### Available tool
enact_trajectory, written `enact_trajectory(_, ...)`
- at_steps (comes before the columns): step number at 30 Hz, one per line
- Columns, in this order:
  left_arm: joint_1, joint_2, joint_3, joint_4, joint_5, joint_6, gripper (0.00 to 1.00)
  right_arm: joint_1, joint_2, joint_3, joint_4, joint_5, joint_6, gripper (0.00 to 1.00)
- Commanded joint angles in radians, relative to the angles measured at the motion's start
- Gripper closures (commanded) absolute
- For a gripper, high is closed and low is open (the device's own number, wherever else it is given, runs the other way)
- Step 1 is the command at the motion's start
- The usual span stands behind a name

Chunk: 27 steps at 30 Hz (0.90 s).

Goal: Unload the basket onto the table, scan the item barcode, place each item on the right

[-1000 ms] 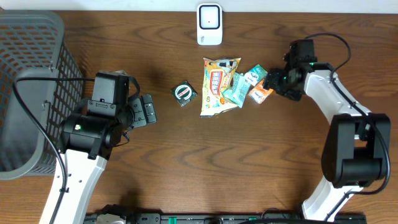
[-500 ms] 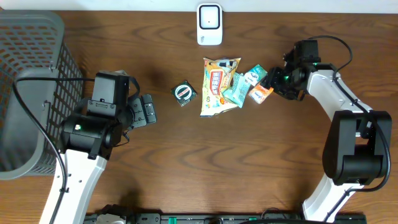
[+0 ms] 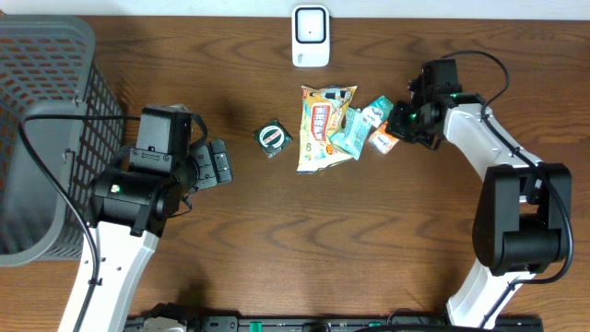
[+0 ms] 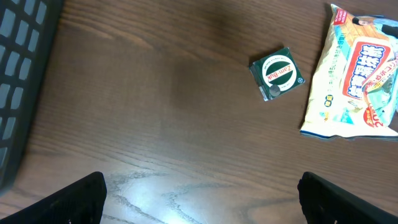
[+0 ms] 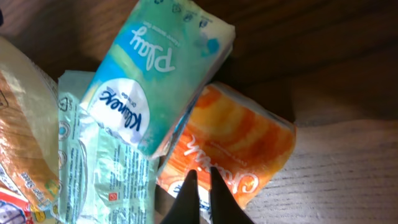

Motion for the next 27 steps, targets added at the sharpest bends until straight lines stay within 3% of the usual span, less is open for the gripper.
enact_trajectory(1, 0.002, 0.004, 0.009, 0.0, 0.002, -0.009, 0.02, 0.015, 0.014, -0.003, 0.005, 0.027, -0.004, 0.99)
enact_trajectory(27, 0.002, 0.004, 0.009, 0.0, 0.002, -0.009, 0.02, 0.056, 0.029, -0.035, -0.085, 0.207, 0.003, 0.98)
